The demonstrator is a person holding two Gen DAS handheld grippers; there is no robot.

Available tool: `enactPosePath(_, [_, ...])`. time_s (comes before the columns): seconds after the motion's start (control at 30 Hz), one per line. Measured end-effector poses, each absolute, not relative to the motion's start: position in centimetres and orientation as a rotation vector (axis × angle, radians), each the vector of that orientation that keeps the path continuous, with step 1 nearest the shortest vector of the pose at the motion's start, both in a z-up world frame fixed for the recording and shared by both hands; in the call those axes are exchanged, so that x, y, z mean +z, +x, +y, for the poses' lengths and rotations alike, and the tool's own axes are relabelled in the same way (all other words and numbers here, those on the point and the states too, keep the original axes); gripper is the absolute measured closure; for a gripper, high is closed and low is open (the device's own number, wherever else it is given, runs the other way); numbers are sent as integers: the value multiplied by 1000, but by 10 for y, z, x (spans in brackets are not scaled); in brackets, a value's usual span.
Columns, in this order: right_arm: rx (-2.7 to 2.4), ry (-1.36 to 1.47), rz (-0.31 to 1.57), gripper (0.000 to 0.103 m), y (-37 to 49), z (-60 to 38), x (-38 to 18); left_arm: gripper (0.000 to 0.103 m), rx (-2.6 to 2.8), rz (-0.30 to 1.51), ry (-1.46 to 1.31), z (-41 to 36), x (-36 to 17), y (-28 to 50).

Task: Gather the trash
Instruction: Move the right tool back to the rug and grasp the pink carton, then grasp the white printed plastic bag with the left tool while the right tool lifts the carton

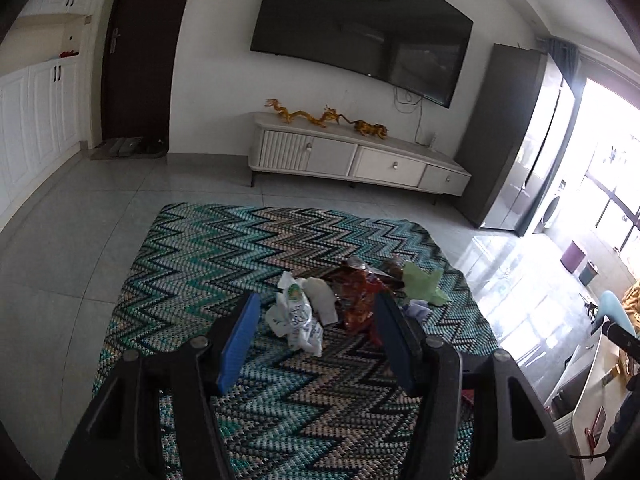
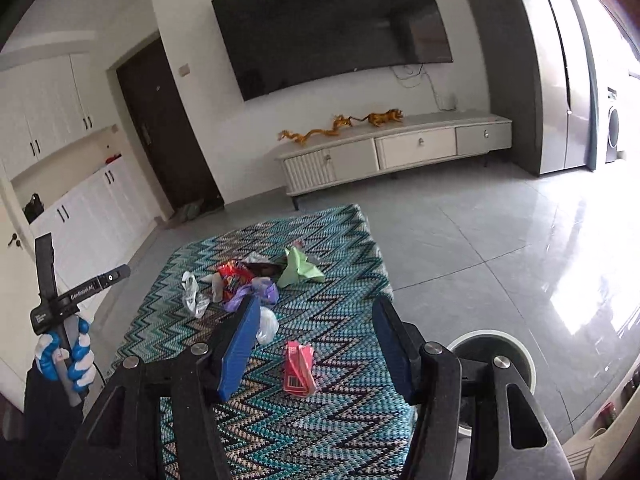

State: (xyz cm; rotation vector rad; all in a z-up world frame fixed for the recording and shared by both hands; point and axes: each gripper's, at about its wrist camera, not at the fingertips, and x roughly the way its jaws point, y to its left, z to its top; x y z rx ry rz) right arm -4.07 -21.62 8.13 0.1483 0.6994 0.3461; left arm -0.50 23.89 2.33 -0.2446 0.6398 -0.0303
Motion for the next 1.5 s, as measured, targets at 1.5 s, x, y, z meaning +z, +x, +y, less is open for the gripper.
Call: enactPosePath(1.5, [519,31,1023,72,6,-150,-62,69,-63,794,-273,221,-74,67])
